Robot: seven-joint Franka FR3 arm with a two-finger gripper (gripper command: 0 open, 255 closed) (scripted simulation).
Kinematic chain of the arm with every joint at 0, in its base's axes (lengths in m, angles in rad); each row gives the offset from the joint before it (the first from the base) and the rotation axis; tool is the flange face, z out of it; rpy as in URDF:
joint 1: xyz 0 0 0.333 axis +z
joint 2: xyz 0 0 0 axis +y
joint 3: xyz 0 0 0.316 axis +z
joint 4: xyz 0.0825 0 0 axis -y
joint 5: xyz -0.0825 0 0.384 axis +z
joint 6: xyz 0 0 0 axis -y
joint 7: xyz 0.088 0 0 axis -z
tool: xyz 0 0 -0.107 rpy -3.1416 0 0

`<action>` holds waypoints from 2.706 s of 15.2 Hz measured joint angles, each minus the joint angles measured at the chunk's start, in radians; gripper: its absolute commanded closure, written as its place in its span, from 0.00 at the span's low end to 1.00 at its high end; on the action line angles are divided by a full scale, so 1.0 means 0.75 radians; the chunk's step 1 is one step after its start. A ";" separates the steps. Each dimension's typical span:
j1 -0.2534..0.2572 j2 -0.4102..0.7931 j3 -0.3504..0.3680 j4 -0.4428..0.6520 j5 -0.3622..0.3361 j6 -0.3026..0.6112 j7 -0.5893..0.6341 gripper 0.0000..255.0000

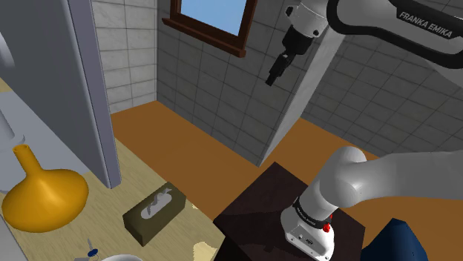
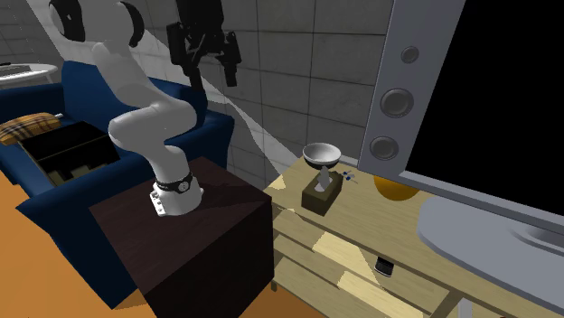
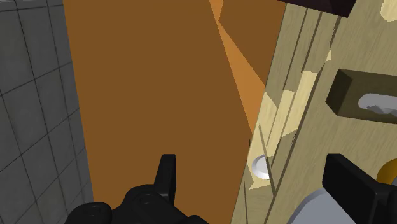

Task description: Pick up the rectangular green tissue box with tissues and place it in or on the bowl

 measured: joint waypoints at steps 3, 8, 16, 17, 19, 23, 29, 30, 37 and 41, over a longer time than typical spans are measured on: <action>0.002 -0.025 0.015 -0.058 0.024 0.033 0.039 0.00; 0.020 -0.096 0.094 -0.263 0.130 0.168 0.199 0.00; 0.081 -0.115 0.270 -0.541 0.344 0.454 0.474 0.00; 0.092 -0.109 0.297 -0.557 0.372 0.484 0.511 0.00; 0.113 -0.085 0.353 -0.597 0.432 0.561 0.583 0.00; 0.147 0.014 0.472 -0.659 0.548 0.754 0.716 0.00; 0.170 0.252 0.684 -0.670 0.701 1.068 0.930 0.00; 0.163 0.308 0.721 -0.667 0.719 1.133 0.962 0.00; -0.030 0.721 1.072 -0.541 0.643 1.524 1.307 0.00; -0.488 1.046 1.468 -0.432 0.138 1.690 1.811 0.00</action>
